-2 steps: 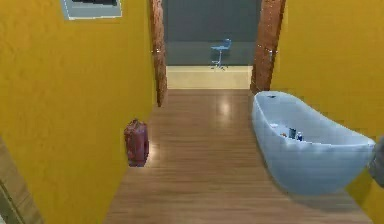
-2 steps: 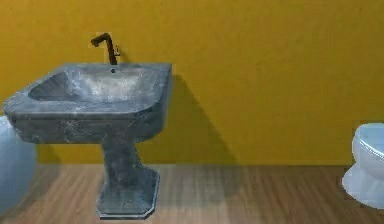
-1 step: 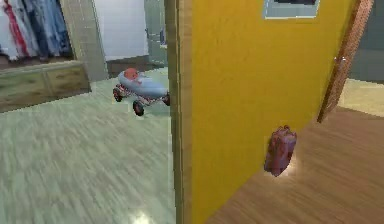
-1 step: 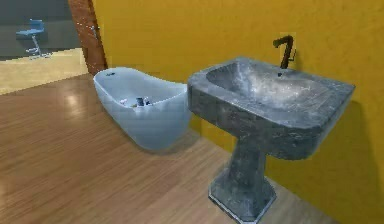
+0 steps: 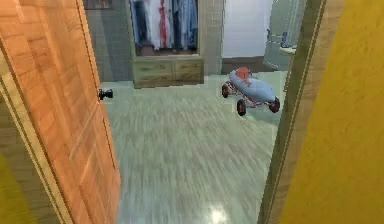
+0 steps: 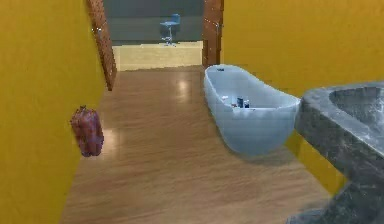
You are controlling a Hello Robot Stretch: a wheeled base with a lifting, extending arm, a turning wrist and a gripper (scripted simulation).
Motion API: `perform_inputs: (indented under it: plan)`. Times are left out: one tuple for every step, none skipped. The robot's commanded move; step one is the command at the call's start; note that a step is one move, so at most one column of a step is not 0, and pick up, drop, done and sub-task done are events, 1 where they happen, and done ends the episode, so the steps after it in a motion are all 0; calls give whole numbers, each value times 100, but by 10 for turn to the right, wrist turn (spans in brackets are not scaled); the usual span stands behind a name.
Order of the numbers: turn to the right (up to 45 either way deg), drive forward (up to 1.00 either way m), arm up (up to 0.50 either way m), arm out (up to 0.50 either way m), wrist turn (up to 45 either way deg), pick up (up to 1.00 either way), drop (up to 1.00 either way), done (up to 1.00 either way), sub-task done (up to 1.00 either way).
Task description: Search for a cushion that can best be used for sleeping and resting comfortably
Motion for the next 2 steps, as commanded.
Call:
perform_inputs:
  plan:
    - [0,100,0,0,0,0,0,0,0]
    - [0,35,0,0,0,0,0,0,0]
